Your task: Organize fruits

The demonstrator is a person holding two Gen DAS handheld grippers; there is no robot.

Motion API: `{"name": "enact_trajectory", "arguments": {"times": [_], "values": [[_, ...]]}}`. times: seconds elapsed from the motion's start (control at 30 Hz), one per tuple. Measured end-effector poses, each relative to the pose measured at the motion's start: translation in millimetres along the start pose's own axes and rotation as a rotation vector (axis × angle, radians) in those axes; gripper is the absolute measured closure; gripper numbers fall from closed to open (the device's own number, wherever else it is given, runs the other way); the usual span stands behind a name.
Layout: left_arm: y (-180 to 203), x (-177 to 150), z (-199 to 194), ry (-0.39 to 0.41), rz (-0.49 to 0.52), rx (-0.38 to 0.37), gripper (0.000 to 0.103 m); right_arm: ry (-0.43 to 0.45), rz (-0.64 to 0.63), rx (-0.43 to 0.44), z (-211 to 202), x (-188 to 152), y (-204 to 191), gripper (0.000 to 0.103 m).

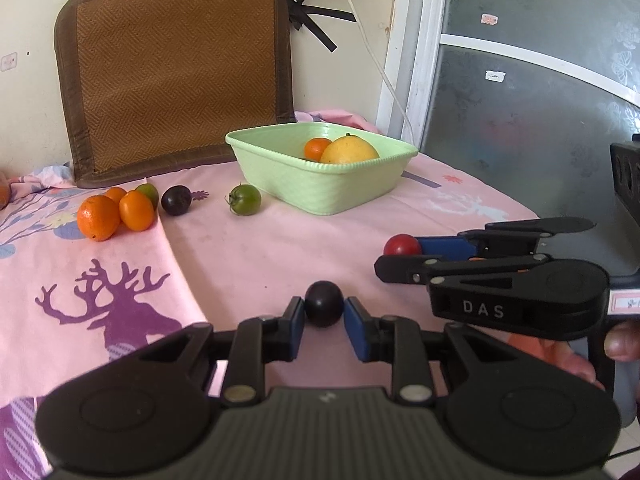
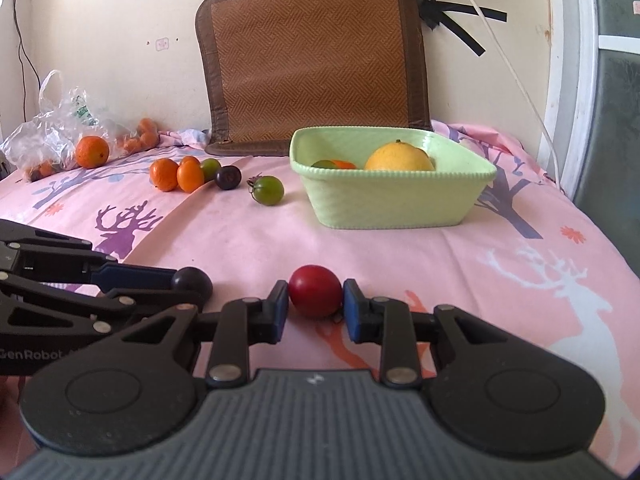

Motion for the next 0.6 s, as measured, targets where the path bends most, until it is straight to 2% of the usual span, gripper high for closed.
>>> {"name": "enact_trajectory", "arguments": {"times": [0.13, 0.27, 0.47, 0.6], "values": [[-0.1, 0.0, -0.8, 0.001, -0.005, -0.009, 0.077, -0.004, -0.003, -0.002, 0.7, -0.5, 0.4, 0.070], [0.0, 0.8, -2.6, 0.009, -0.004, -0.013, 0.064, -0.005, -0.004, -0.005, 1.0, -0.7, 0.7, 0.070], [0.0, 0.9, -3.0, 0.008, -0.009, -0.013, 0.064, -0.005, -0.005, -0.006, 1.2, -0.8, 0.9, 0.070], [0.8, 1.1, -2.6, 0.007, -0.006, -0.009, 0.060, -0.005, -0.005, -0.006, 1.2, -0.9, 1.0, 0.070]]}}
Point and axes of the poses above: each gripper's, at about its wrist camera, not at the fingertips, and z roughly the way its jaws point, y to its right, x to its top, the point moved 8 cm from there along z, roughly the way its jaws point, and after that the axes turned 11 degrees about y, right-handed, at the moved point
